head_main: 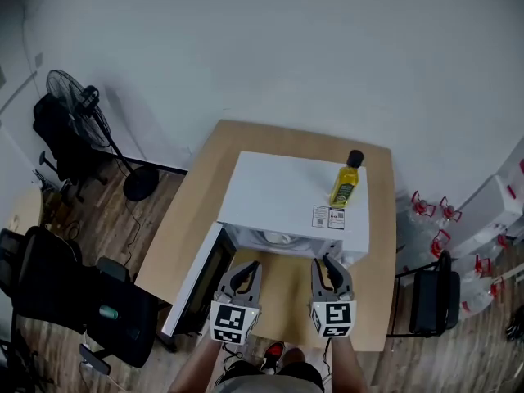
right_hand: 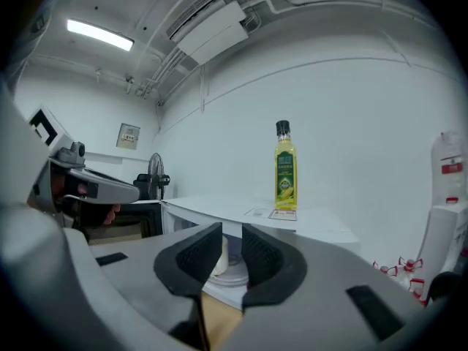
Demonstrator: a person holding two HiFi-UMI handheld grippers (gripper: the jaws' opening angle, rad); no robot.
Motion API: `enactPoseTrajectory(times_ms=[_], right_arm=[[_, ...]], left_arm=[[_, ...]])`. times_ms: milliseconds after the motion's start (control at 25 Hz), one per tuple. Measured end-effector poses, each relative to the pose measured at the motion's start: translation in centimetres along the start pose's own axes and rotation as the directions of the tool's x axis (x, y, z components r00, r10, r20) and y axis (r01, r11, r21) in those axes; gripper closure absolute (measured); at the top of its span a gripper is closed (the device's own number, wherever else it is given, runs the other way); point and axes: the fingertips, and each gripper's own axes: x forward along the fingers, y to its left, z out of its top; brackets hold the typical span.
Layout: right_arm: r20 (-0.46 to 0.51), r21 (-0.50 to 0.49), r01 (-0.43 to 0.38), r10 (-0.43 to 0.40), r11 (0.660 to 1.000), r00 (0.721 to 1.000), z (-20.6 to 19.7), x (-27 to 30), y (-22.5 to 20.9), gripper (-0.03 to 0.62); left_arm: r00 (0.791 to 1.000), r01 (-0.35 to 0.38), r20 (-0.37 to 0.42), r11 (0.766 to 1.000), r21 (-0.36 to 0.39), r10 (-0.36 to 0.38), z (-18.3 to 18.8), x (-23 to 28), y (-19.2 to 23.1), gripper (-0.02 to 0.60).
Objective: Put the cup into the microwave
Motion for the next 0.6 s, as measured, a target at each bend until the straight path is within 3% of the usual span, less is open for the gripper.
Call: enactPoseTrajectory(times_ms=[600], right_arm=[[0.057,-0.013,0.153,-0.152,0.988,0.987,2.5,-10.7,-0.5,0.565]], left_arm=[[0.993,0.107,0.054,0.993,0.049,-0.109,1.9,-4.9,-4.8,0.552]])
